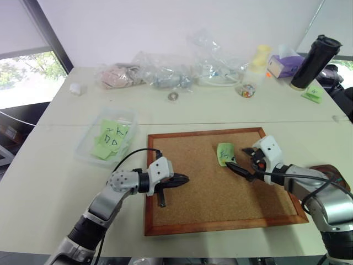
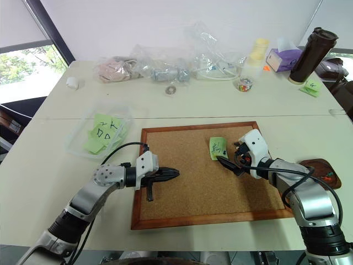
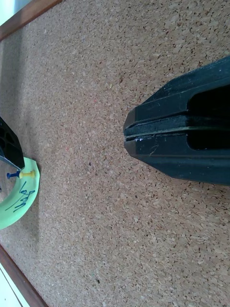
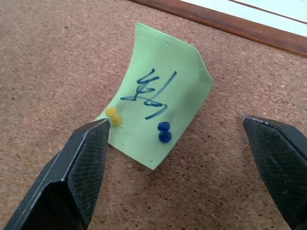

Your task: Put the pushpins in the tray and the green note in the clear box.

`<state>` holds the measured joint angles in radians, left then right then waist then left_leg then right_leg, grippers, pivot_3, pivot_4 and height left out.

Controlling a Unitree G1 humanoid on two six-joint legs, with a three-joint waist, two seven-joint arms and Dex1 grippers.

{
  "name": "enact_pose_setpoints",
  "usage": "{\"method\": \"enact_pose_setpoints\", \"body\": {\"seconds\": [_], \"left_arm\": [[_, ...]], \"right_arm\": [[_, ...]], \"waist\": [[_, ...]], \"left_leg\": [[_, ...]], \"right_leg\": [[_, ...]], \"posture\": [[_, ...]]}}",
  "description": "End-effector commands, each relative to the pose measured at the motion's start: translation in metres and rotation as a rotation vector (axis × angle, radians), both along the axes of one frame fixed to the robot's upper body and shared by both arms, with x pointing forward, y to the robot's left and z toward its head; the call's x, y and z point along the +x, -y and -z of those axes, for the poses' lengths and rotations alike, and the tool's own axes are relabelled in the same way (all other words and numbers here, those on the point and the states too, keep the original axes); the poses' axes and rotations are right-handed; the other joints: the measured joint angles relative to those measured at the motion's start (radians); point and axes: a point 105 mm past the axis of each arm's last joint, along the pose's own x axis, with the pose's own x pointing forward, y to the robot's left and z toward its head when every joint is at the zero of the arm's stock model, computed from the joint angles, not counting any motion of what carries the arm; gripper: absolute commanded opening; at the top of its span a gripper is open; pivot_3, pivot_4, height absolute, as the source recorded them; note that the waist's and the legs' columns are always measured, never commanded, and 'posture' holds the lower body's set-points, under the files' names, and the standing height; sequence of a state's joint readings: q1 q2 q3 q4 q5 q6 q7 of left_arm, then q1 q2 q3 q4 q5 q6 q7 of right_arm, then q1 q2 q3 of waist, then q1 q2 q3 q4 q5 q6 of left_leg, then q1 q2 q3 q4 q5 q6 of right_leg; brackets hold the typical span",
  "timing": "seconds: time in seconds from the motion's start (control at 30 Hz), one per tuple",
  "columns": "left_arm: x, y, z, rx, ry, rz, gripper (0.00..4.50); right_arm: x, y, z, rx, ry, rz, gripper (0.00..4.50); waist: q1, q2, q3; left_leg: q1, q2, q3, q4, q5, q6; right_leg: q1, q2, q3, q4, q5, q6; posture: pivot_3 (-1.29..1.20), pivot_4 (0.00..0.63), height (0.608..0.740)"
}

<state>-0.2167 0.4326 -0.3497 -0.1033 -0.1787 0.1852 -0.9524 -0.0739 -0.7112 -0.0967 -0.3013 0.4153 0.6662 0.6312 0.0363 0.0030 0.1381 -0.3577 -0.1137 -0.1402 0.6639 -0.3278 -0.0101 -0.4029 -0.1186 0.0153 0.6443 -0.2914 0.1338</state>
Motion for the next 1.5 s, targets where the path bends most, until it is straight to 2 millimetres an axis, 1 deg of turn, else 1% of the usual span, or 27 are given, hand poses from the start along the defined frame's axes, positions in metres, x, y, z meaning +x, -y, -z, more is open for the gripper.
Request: {"method": "enact_pose_setpoints", "body": {"seconds": [0.03, 0.13, 0.2, 0.37, 0.47, 0.53, 0.67, 0.77, 0.87, 0.9, 1.0, 1.07, 1.1, 1.17, 1.23, 1.27, 1.3, 1.4, 1.5], "left_arm": [[-0.004, -0.008, 0.015, 0.054, -0.042, -0.01, 0.0], [-0.004, -0.008, 0.015, 0.054, -0.041, -0.009, 0.0], [-0.004, -0.008, 0.015, 0.055, -0.04, -0.008, 0.0], [-0.004, -0.008, 0.015, 0.056, -0.04, -0.007, 0.0], [-0.004, -0.009, 0.015, 0.058, -0.04, -0.006, 0.0], [-0.004, -0.009, 0.015, 0.059, -0.04, -0.007, 0.0], [-0.005, -0.009, 0.015, 0.061, -0.042, -0.007, 0.0], [-0.005, -0.009, 0.015, 0.062, -0.045, -0.005, 0.0], [-0.006, -0.008, 0.015, 0.06, -0.049, -0.002, 0.0], [-0.006, -0.008, 0.015, 0.06, -0.05, -0.001, 0.0], [-0.005, -0.006, 0.015, 0.056, -0.05, 0.005, 0.0], [-0.006, -0.005, 0.015, 0.055, -0.051, 0.007, 0.0], [-0.006, -0.004, 0.015, 0.054, -0.052, 0.009, 0.0], [-0.006, -0.003, 0.016, 0.053, -0.052, 0.01, 0.0], [-0.007, -0.003, 0.016, 0.051, -0.054, 0.012, 0.0], [-0.007, -0.002, 0.017, 0.05, -0.055, 0.013, 0.0], [-0.007, -0.002, 0.017, 0.049, -0.056, 0.014, 0.0], [-0.008, -0.001, 0.018, 0.048, -0.058, 0.016, 0.0], [-0.008, -0.001, 0.018, 0.047, -0.057, 0.017, 0.0]], "right_arm": [[0.002, -0.002, -0.007, 0.004, 0.044, -0.014, 4.46], [0.003, -0.003, -0.006, 0.003, 0.046, -0.016, 3.65], [0.004, -0.005, -0.006, 0.007, 0.049, -0.017, 2.55], [0.004, -0.006, -0.003, 0.004, 0.044, -0.018, 0.05], [0.002, -0.006, -0.003, 0.001, 0.045, -0.027, 0.05], [-0.001, -0.006, -0.01, 0.017, 0.056, -0.025, 0.05], [-0.004, -0.002, -0.035, 0.037, 0.109, -0.013, 0.05], [-0.005, 0.008, -0.059, 0.085, 0.157, 0.028, 0.05], [-0.008, 0.021, -0.076, 0.128, 0.185, 0.082, 0.05], [-0.008, 0.029, -0.082, 0.149, 0.194, 0.115, 0.05], [-0.014, 0.071, -0.09, 0.186, 0.207, 0.267, 0.05], [-0.02, 0.096, -0.087, 0.203, 0.194, 0.359, 0.05], [-0.025, 0.112, -0.082, 0.204, 0.183, 0.417, 0.05], [-0.034, 0.134, -0.077, 0.21, 0.171, 0.498, 0.05], [-0.045, 0.167, -0.068, 0.229, 0.16, 0.635, 0.05], [-0.051, 0.181, -0.063, 0.243, 0.153, 0.694, 0.05], [-0.056, 0.191, -0.058, 0.249, 0.142, 0.736, 0.05], [-0.066, 0.205, -0.042, 0.223, 0.109, 0.792, 0.05], [-0.069, 0.207, -0.031, 0.23, 0.084, 0.808, 0.05]], "waist": [[0.0, 0.0, 0.0], [0.0, 0.0, 0.0], [-0.001, 0.0, 0.0], [-0.001, 0.0, 0.0], [-0.001, 0.0, 0.0], [-0.001, 0.0, 0.0], [0.0, 0.0, 0.0], [0.0, 0.0, 0.0], [0.001, 0.0, 0.001], [0.001, 0.0, 0.001], [0.002, 0.0, 0.001], [0.002, 0.0, 0.001], [0.002, -0.001, 0.001], [0.002, 0.0, 0.001], [0.002, 0.0, 0.001], [0.002, 0.0, 0.0], [0.002, 0.0, 0.0], [0.001, 0.001, 0.0], [0.001, 0.001, 0.0]], "left_leg": [[0.0, 0.0, 0.0, 0.0, 0.0, 0.0], [0.0, 0.0, 0.0, 0.0, 0.0, 0.0], [0.0, 0.0, 0.0, 0.0, 0.0, 0.0], [0.0, 0.0, 0.0, 0.0, 0.0, 0.0], [0.0, 0.0, 0.0, 0.0, 0.0, 0.0], [0.0, 0.0, 0.0, 0.0, 0.0, 0.0], [0.0, 0.0, 0.0, 0.0, 0.0, 0.0], [-0.001, 0.0, 0.0, 0.0, 0.0, 0.0], [-0.001, 0.0, 0.0, 0.0, 0.0, 0.0], [-0.001, 0.0, 0.0, 0.0, 0.0, 0.0], [-0.001, 0.0, 0.0, -0.001, 0.0, 0.0], [-0.001, 0.0, 0.0, -0.001, 0.0, 0.0], [-0.001, 0.0, 0.0, -0.001, 0.0, 0.0], [-0.001, 0.0, 0.0, -0.001, 0.0, 0.0], [0.0, 0.0, 0.001, -0.001, 0.0, 0.0], [0.0, 0.0, 0.001, -0.001, 0.0, 0.0], [0.0, 0.0, 0.001, -0.001, 0.0, 0.0], [0.0, 0.0, 0.001, -0.001, 0.0, 0.0], [0.0, 0.0, 0.002, -0.001, 0.0, 0.0]], "right_leg": [[0.0, 0.0, 0.0, 0.0, 0.0, 0.0], [0.0, 0.0, 0.0, 0.0, 0.0, 0.0], [0.0, 0.0, 0.0, 0.0, 0.0, 0.0], [0.0, 0.0, 0.0, 0.0, 0.0, 0.0], [0.0, 0.0, 0.0, 0.0, 0.0, 0.0], [0.0, 0.0, 0.0, 0.0, 0.0, 0.0], [-0.001, 0.0, 0.0, 0.0, 0.0, 0.0], [-0.001, 0.0, 0.0, 0.0, 0.0, 0.0], [-0.001, 0.0, 0.0, 0.0, 0.0, 0.0], [-0.001, 0.0, 0.0, 0.0, 0.0, 0.0], [-0.001, 0.0, 0.0, 0.0, 0.0, 0.0], [-0.001, 0.0, 0.0, 0.0, 0.0, 0.0], [0.0, 0.0, 0.0, 0.0, 0.0, 0.0], [0.0, 0.0, 0.0, 0.0, 0.0, 0.0], [0.0, 0.0, 0.0, 0.0, 0.0, 0.0], [0.0, 0.0, 0.001, 0.0, 0.0, 0.0], [0.0, 0.0, 0.001, 0.0, 0.0, 0.0], [0.0, 0.0, 0.001, 0.0, 0.0, 0.0], [0.0, 0.0, 0.002, -0.001, 0.0, 0.0]], "posture": [[0.0, 0.15, 0.73], [0.0, 0.15, 0.73], [0.0, 0.15, 0.73], [0.0, 0.15, 0.73], [0.0, 0.15, 0.73], [0.0, 0.15, 0.73], [0.0, 0.15, 0.73], [0.0, 0.15, 0.73], [0.0, 0.15, 0.73], [0.0, 0.15, 0.73], [0.0, 0.15, 0.73], [0.0, 0.15, 0.73], [0.0, 0.15, 0.73], [0.0, 0.15, 0.73], [0.0, 0.15, 0.73], [0.0, 0.15, 0.73], [0.0, 0.15, 0.73], [0.0, 0.15, 0.73], [0.0, 0.15, 0.73]]}}
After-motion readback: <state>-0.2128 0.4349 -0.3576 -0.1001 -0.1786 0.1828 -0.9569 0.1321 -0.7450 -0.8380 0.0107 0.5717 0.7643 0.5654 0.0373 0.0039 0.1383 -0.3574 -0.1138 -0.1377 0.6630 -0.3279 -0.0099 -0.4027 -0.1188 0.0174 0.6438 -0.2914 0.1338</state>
